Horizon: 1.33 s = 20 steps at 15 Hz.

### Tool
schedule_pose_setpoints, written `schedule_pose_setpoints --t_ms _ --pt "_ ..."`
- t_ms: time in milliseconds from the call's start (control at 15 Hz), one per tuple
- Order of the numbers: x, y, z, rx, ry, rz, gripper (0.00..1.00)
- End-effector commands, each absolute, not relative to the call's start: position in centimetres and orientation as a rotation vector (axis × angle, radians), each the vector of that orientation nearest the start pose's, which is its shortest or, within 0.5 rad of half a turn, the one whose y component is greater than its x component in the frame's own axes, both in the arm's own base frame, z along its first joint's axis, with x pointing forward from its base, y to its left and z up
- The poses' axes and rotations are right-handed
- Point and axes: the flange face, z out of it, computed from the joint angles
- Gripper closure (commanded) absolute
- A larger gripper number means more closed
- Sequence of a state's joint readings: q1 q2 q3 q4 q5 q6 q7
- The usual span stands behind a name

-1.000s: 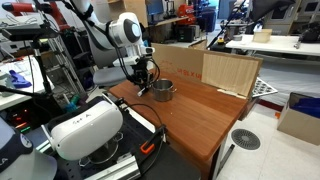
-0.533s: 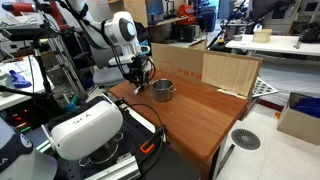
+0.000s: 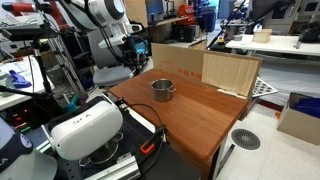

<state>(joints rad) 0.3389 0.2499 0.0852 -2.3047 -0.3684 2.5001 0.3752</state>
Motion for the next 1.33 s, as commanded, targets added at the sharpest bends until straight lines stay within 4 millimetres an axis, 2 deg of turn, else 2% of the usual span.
schedule_pose_setpoints --t_ms 0,333,533,933,1267 --pt "46.0 20.6 26.4 -3.271 -0.469 -0.232 0.94" --pt "45.3 18.0 29.0 -3.216 -0.256 -0.497 0.94" --pt "45.4 15.4 29.5 -3.201 -0.122 -0.583 0.94" --pt "45.6 11.3 28.9 -3.203 0.059 -0.650 0.94" --pt "45.3 9.8 27.3 -3.239 0.101 -0.684 0.94"
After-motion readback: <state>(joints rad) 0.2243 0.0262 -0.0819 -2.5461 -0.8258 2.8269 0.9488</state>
